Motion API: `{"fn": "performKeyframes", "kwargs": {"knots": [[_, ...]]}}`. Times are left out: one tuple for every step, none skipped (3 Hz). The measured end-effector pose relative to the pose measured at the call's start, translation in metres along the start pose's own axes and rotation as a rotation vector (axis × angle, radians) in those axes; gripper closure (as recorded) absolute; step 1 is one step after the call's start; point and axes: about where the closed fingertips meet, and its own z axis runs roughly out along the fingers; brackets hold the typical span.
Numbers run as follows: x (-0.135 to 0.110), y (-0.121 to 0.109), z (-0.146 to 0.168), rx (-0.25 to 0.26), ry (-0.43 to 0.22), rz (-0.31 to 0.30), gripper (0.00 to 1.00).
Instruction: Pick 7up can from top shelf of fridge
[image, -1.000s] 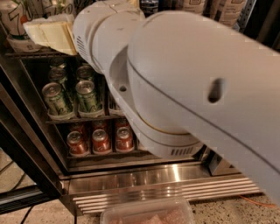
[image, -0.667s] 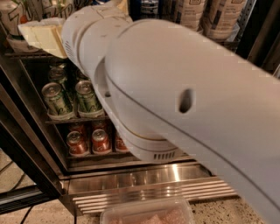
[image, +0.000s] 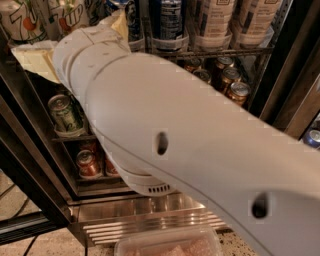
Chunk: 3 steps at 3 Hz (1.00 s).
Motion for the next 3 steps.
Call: {"fn": "performKeyframes", "kwargs": {"knots": [[0.011,0.009,0.006,-0.005,0.004,-0.024,0.13],[0.022,0.017,0.012,0.008,0.007,-0.039,0.18],[0.029,0.023,0.020,0.032,-0.001,-0.040,0.17]]}}
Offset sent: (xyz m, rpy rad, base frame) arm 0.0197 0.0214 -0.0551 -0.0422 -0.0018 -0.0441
